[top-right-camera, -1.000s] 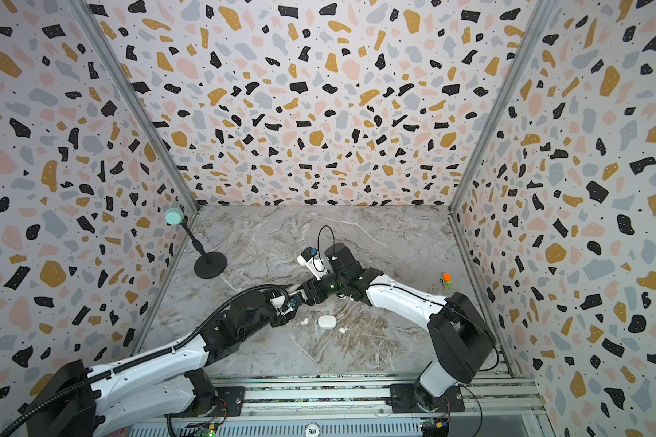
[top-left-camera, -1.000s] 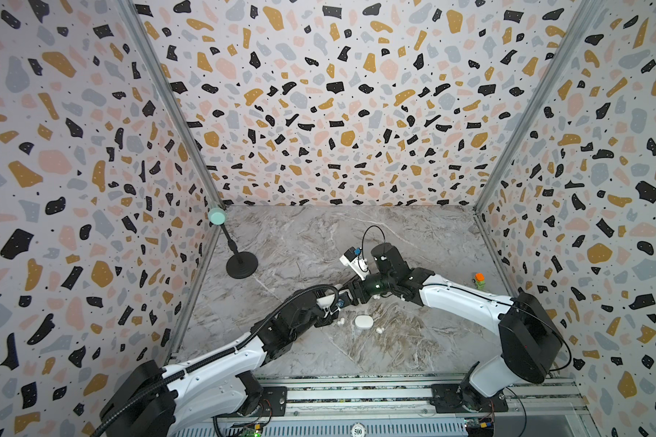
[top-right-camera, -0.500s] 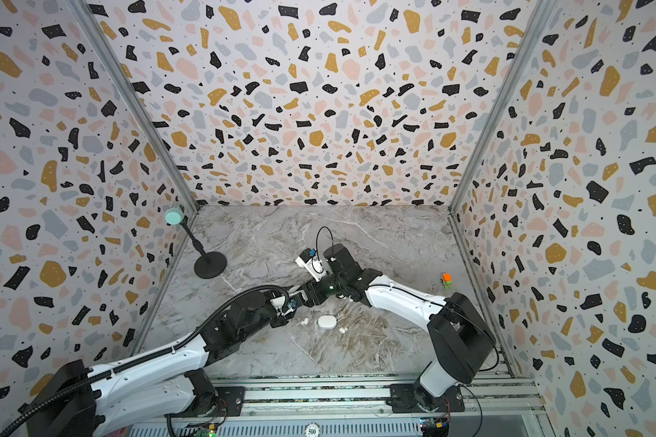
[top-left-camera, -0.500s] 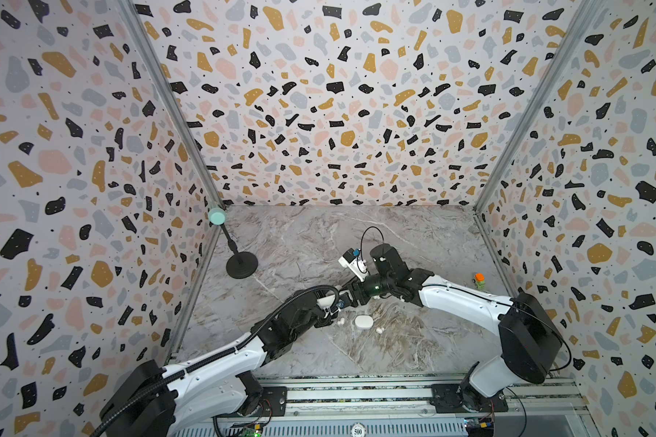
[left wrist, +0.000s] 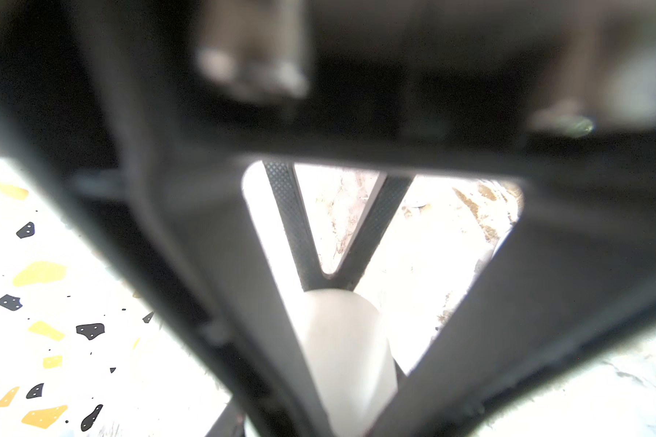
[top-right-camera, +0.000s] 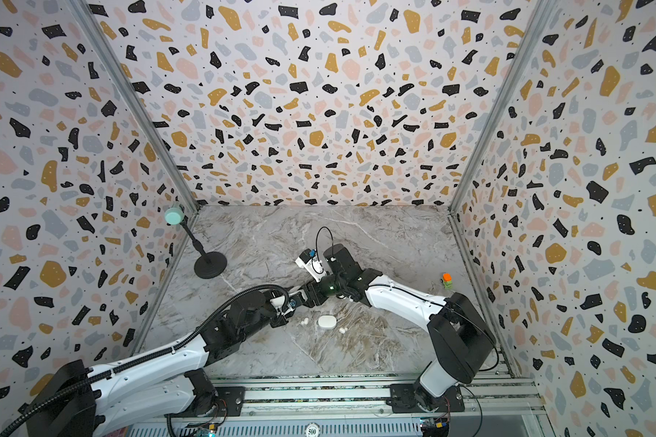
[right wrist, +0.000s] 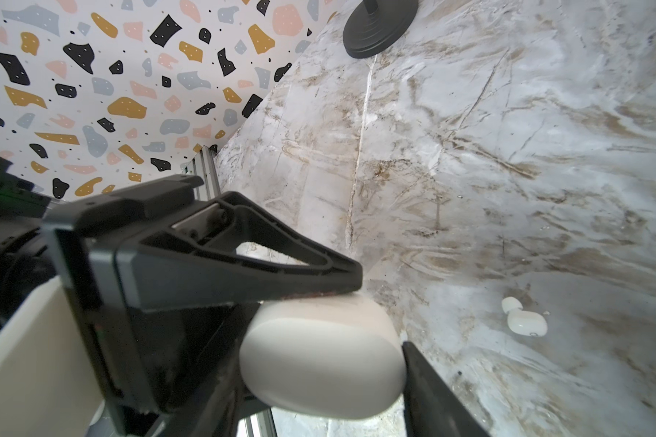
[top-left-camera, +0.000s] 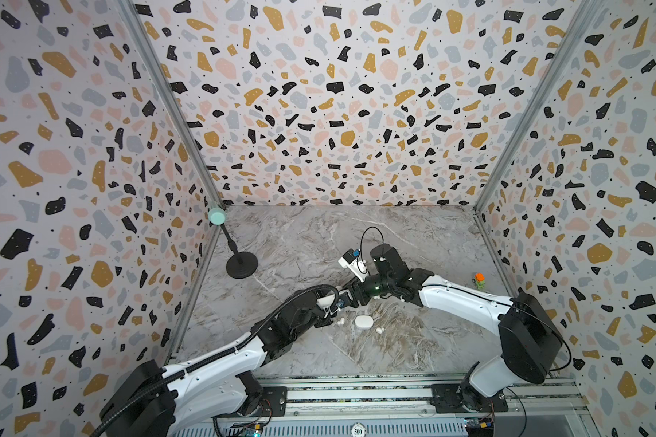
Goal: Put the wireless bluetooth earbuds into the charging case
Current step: 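Close the left gripper on the white case held by the right gripper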
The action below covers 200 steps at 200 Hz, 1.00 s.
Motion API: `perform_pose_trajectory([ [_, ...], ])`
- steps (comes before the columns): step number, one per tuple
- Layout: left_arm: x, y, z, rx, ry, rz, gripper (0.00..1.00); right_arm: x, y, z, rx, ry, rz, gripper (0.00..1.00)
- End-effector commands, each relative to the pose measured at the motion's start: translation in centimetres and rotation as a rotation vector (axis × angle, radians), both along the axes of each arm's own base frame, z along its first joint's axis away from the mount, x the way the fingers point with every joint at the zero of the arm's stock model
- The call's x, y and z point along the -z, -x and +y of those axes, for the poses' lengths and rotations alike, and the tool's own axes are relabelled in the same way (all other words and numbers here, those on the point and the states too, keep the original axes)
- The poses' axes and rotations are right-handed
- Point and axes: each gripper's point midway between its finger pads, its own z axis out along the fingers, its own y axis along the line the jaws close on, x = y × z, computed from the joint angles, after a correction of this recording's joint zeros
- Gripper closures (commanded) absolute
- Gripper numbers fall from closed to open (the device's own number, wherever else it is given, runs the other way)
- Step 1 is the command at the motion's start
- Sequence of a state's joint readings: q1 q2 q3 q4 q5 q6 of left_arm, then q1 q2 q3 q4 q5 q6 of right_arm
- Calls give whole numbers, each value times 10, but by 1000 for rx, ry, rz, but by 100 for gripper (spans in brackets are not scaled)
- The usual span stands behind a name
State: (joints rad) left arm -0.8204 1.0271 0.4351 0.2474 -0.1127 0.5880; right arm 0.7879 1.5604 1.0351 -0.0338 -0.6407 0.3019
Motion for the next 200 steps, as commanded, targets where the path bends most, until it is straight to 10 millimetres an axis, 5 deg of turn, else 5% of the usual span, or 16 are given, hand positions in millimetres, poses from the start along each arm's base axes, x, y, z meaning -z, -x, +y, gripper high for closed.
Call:
perform_pose_trajectory([
  [1,-7,2,-6,25,17,-13,57,-26,10,3,-40,-62,-47,100],
  [57,-11,2,-8,31,19,-22,72,-28,15,5,-60,-73,-44,100],
  [83,-19,-3,-6,9,29,-58,100,-28,18,8,-83,-81,-26,100],
  [108,-31,-9,-2,-25,47,-99,100,-27,19,9,-88,-80,-17,100],
  [148,-40,-10,3,-42,57,-144,100,-31,21,8,-93,-91,-22,60],
  [200,-43,-8,5,-41,60,-157,100,-30,22,6,-91,-93,-22,36],
])
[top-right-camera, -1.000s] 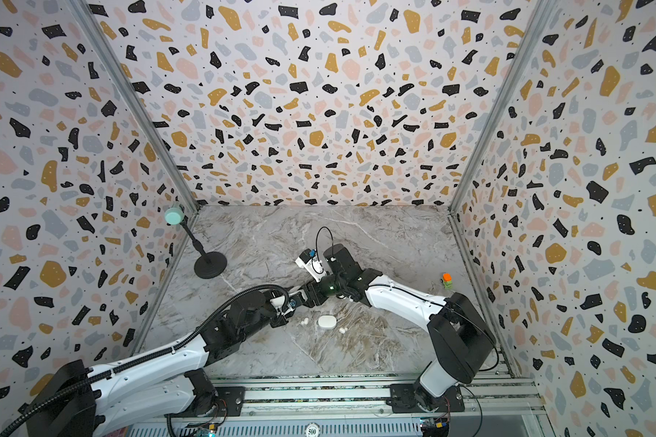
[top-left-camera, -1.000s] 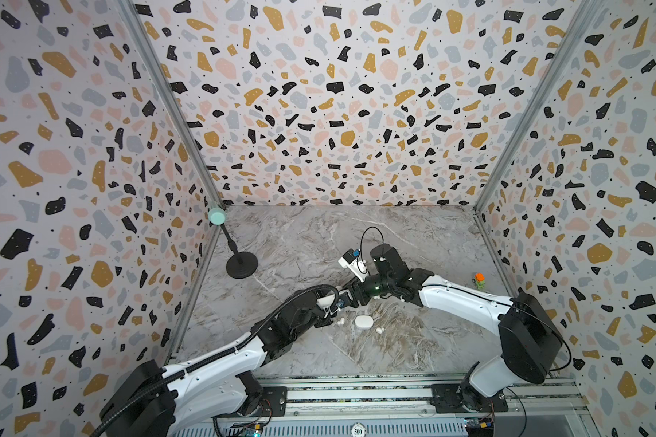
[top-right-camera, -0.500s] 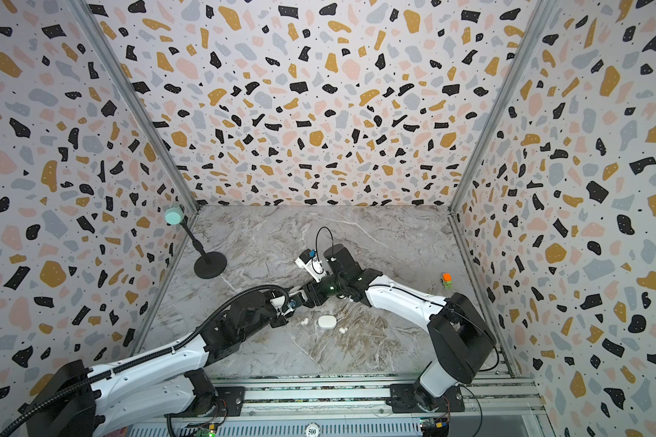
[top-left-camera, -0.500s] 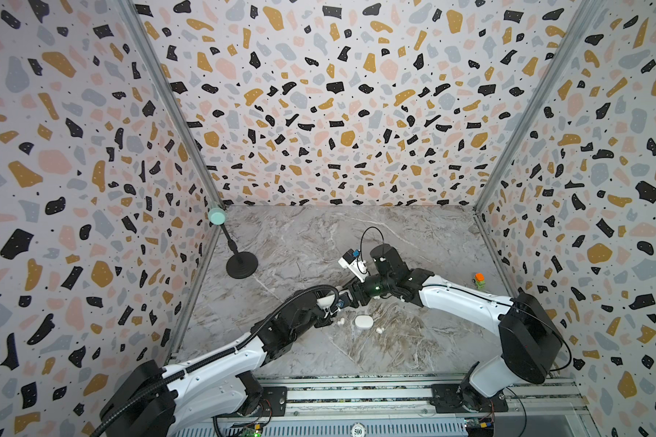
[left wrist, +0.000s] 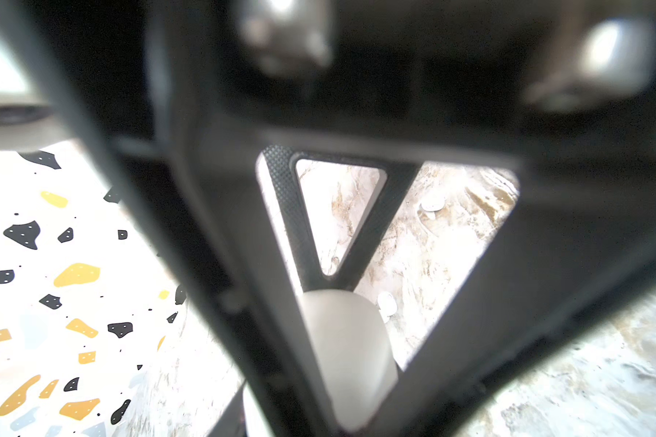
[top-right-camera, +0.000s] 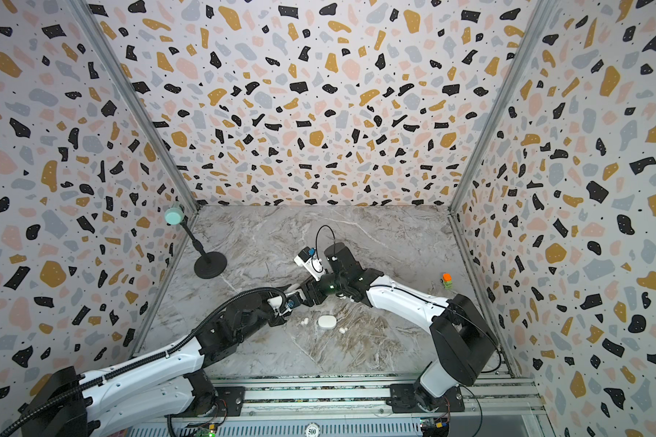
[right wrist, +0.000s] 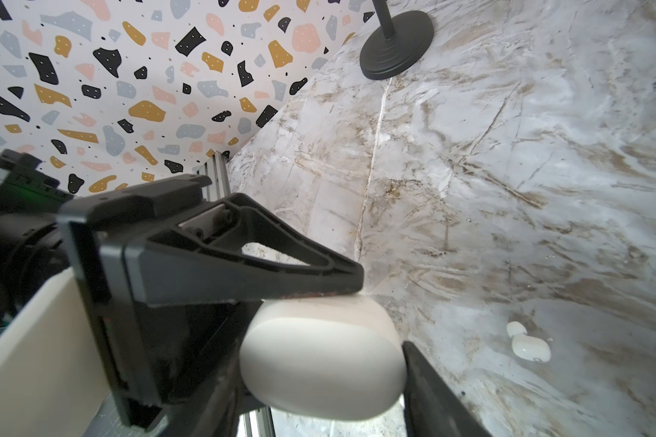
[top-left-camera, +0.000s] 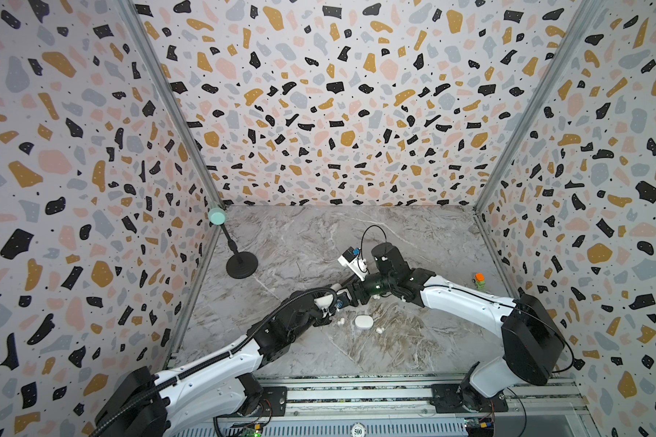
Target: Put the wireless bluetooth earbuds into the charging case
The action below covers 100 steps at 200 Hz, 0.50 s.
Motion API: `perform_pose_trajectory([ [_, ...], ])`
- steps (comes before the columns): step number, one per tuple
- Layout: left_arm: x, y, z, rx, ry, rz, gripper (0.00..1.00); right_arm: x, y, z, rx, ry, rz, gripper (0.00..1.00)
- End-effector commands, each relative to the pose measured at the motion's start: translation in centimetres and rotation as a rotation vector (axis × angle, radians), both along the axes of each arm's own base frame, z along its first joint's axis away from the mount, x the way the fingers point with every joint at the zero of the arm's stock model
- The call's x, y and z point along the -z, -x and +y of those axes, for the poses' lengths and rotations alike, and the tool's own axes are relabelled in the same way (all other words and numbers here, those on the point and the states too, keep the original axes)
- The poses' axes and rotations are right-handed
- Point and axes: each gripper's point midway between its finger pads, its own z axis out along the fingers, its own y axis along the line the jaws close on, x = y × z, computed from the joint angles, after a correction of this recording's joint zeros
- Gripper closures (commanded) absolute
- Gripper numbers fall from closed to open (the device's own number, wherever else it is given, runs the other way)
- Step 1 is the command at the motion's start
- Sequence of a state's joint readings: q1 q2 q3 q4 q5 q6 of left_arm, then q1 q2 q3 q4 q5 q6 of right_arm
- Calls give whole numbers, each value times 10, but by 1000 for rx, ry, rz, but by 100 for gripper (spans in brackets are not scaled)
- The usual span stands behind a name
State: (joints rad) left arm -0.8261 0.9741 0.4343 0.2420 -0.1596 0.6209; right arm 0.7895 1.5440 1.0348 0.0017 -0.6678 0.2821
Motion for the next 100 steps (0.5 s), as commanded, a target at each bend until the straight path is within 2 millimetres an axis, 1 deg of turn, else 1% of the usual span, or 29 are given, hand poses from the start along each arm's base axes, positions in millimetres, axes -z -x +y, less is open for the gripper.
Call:
perform_pose_trajectory([
  [1,-27,-6,-2,-14,61,-94,100,-17,19,2,-59,-44,18,36],
  [42,-25,-3,-4,9,56,-78,100,-20,19,1,-52,-48,6,22],
  [72,-24,-1,-6,23,55,-70,100,-22,18,-1,-43,-50,0,15],
  [100,-23,3,-6,29,69,-47,100,-34,15,-11,-25,-80,-18,7],
])
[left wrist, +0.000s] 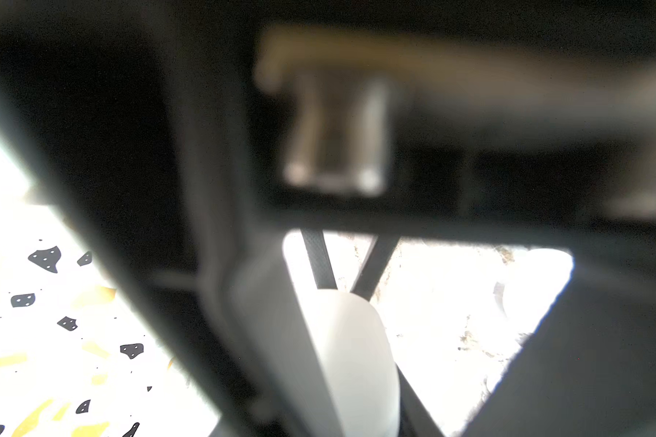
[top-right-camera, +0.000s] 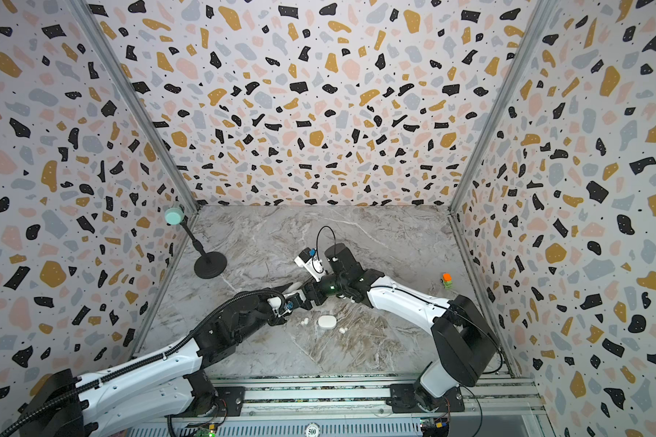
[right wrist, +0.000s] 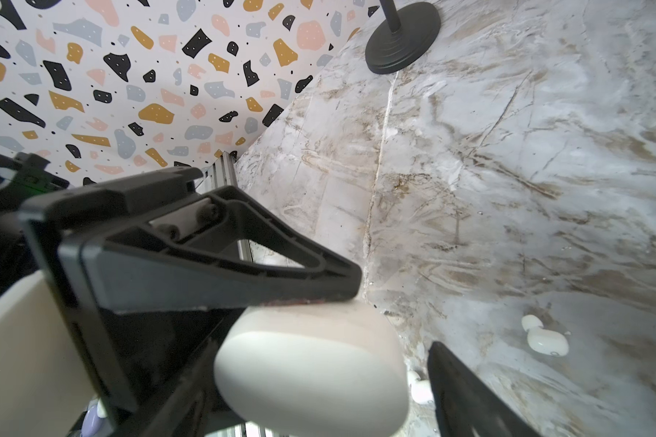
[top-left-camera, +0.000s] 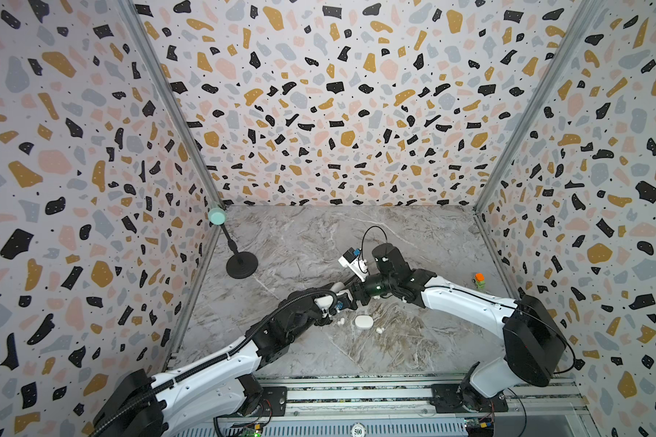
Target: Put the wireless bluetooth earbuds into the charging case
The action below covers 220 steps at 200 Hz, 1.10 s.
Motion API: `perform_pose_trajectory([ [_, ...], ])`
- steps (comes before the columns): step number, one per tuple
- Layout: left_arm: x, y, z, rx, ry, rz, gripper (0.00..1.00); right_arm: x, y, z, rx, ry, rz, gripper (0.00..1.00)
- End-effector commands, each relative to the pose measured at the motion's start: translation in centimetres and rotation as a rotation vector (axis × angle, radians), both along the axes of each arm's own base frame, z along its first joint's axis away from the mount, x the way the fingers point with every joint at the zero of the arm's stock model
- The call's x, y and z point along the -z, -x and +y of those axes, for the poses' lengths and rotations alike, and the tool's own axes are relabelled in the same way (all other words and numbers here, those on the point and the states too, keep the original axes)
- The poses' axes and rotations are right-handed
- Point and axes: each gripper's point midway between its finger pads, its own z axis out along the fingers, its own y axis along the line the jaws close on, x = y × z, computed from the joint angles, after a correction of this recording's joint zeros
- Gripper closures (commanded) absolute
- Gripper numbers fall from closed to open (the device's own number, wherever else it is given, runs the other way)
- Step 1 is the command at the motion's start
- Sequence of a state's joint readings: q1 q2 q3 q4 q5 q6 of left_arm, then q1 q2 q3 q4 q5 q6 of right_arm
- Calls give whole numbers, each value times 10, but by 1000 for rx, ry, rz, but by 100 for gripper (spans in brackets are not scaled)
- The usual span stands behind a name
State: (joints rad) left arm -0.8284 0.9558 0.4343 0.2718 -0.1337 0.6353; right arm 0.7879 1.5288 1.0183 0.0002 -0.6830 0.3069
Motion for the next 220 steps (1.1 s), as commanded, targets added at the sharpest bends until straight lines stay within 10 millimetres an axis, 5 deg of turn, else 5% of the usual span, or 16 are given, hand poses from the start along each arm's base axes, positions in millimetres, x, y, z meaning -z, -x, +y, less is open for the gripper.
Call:
perform_pose_trajectory([
  [1,-11,0,-1,-2,40,-10,100,-34,10,-8,-23,-78,-51,7],
  [20,-10,4,1,-13,68,47,100,-47,13,-16,-24,-123,-67,0],
  [81,-19,28,-1,5,231,245,100,-102,44,-41,-66,-278,-233,1],
  [145,-44,71,-19,174,399,474,100,-130,53,-65,8,-388,-398,1],
  [220,-70,88,-10,220,602,484,100,-112,72,-61,12,-250,-443,1],
])
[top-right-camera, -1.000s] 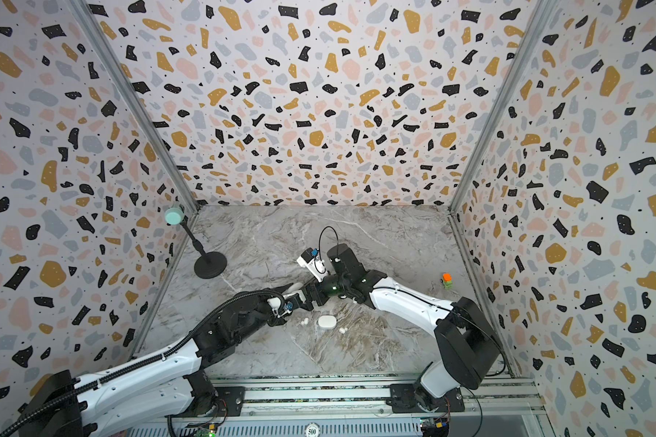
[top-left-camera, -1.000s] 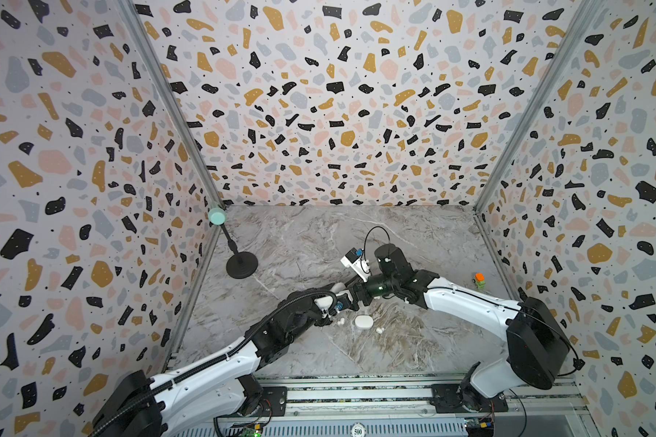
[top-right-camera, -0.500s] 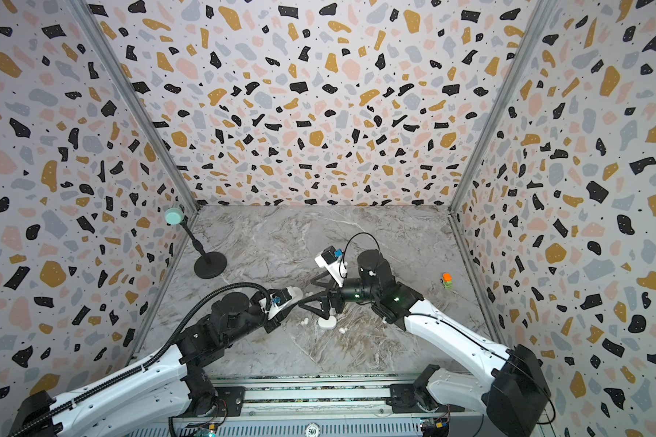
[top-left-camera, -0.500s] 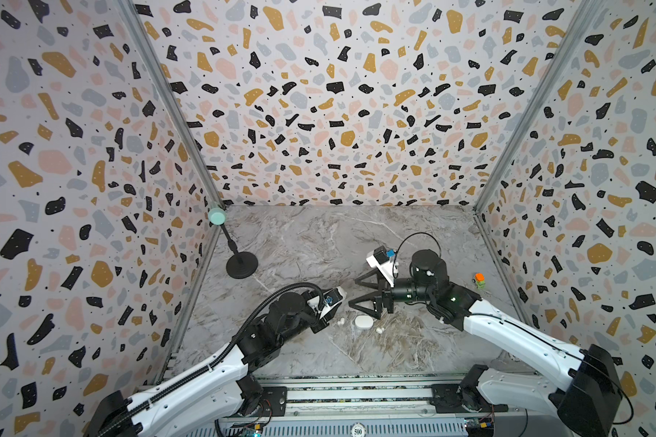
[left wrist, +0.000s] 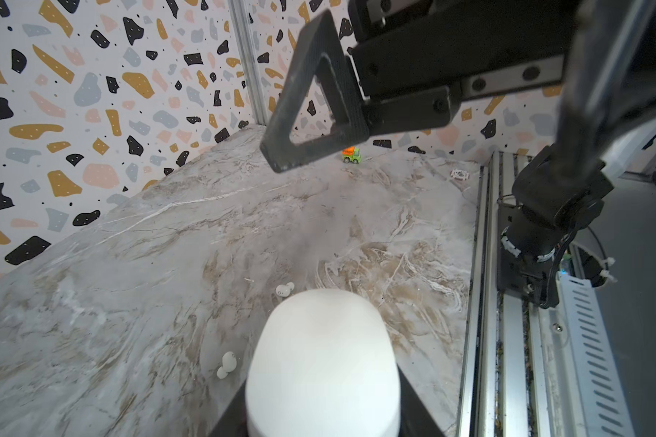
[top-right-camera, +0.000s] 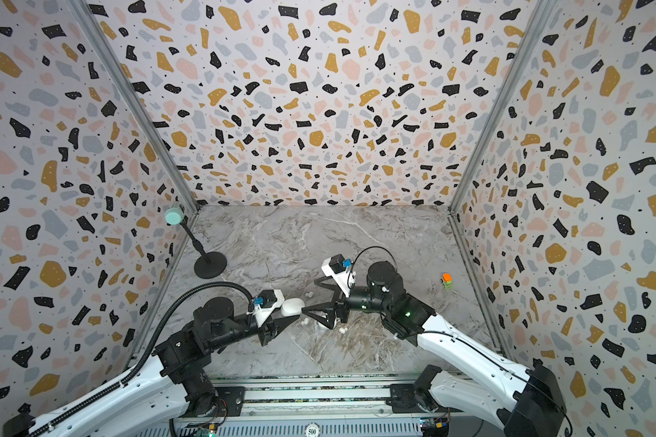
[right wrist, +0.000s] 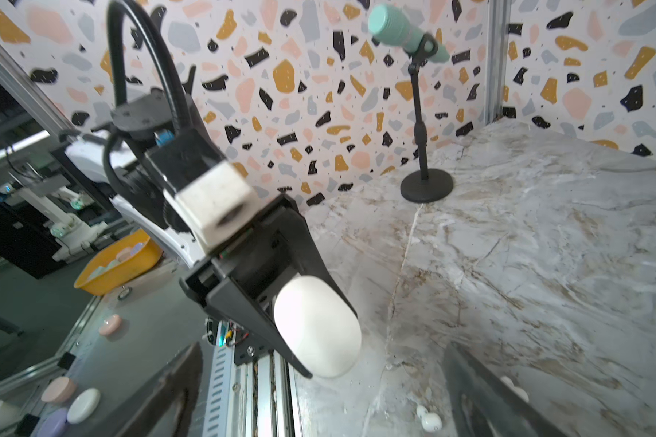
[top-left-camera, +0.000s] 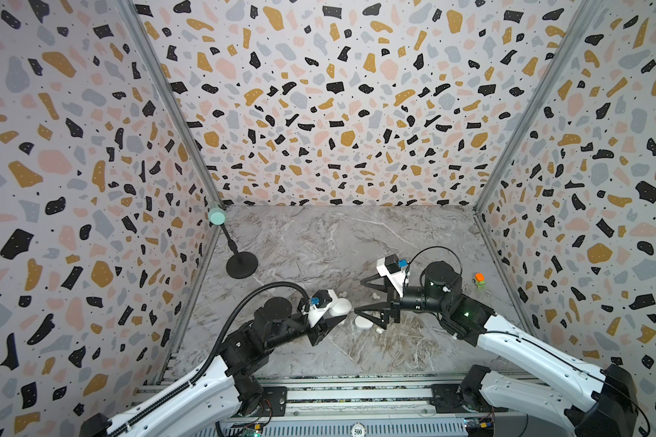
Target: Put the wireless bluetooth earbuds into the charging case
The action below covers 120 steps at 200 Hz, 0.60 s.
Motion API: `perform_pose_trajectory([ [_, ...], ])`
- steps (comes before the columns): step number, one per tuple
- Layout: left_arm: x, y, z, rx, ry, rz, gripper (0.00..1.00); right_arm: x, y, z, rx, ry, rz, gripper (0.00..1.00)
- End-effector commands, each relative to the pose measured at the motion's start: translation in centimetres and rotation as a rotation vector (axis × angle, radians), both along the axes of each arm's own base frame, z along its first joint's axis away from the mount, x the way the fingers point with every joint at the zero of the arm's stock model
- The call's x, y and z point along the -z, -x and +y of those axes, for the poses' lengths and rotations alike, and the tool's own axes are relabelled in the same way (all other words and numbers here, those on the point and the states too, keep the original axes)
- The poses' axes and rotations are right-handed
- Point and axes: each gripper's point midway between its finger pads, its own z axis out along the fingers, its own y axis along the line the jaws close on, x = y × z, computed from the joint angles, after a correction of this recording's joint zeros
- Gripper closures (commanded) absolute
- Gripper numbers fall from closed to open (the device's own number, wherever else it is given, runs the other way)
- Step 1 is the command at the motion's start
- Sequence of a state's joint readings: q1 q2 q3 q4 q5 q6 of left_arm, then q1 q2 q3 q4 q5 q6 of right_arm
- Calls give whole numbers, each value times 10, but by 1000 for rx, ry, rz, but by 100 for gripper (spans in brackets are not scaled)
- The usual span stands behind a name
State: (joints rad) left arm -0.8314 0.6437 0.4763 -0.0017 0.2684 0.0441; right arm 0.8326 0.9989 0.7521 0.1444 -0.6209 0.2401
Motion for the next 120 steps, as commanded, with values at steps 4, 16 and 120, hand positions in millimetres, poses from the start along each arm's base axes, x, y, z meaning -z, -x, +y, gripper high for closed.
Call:
perform_pose_trajectory([
  [4,-20,6,1,3,121,19,100,-12,7,-4,36,20,-79,1],
  [16,-25,12,0,34,151,36,100,-11,9,-4,41,34,-84,1],
  [120,-29,21,-11,108,180,105,100,-7,17,1,110,162,-140,0],
])
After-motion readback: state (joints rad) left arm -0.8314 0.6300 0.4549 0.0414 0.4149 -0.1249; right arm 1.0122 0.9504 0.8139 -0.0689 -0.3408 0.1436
